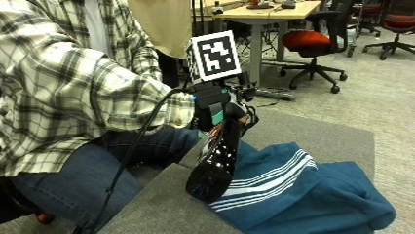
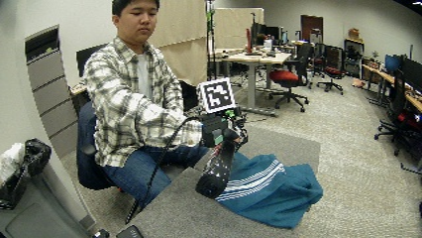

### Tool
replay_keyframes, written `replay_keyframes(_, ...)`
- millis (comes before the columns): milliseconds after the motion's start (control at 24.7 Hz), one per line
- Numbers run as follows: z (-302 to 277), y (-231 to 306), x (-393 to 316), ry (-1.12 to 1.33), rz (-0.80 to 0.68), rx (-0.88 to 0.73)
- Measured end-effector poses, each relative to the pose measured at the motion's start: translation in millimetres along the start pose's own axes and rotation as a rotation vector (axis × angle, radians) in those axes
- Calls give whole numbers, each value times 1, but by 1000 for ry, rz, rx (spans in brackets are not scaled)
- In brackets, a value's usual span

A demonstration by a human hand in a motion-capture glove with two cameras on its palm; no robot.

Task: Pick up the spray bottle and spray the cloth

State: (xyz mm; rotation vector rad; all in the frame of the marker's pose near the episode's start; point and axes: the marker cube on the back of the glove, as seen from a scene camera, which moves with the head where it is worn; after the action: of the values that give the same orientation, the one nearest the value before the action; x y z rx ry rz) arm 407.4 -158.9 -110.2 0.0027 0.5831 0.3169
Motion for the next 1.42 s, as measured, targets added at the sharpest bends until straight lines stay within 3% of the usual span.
replay_keyframes(365, -13, 1, 14, -120, 78, 68)
replay_keyframes(851, -56, 14, 71, -675, 430, 344)
replay_keyframes(1419, -78, 25, 92, -998, 554, 537)
